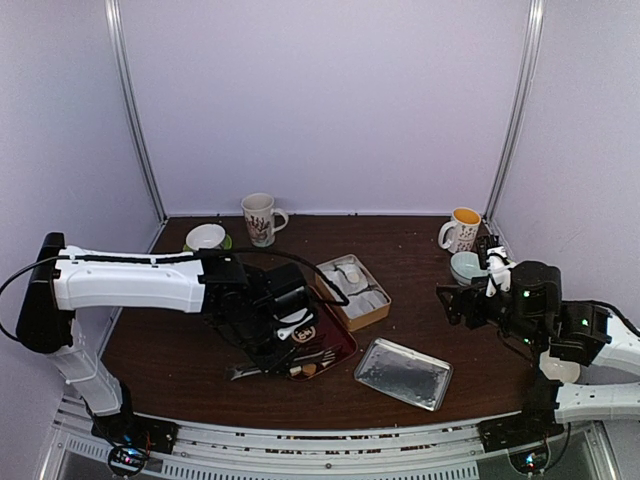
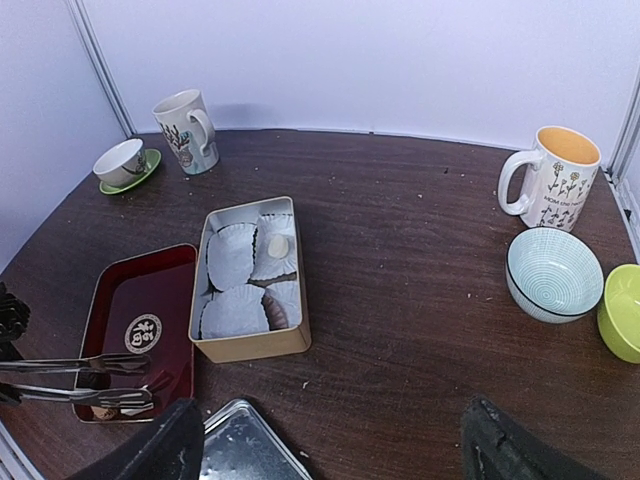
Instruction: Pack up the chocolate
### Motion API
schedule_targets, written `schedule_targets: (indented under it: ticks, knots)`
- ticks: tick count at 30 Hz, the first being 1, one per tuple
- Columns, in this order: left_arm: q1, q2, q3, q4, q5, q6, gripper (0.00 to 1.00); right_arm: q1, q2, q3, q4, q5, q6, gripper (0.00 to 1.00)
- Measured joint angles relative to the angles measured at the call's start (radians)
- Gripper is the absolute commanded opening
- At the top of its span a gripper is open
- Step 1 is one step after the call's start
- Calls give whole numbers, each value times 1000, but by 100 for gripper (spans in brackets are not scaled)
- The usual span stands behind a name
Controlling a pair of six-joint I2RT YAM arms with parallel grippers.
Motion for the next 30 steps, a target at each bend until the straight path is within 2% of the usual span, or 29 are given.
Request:
schedule_targets:
  ticks: [9, 18, 24, 30]
  knots:
    - [-5, 4, 25, -68, -14, 1, 29, 0, 0, 0, 0, 0, 0, 89]
    - [-5, 4, 87, -98, -103, -8, 28, 0, 0, 0, 1, -1, 2, 89]
    - [-5, 8, 130, -50, -207, -42, 28, 0, 0, 0, 10, 0, 3, 89]
    - [16, 72, 236, -12, -278, -33, 28, 0, 12, 0, 16, 0, 3, 89]
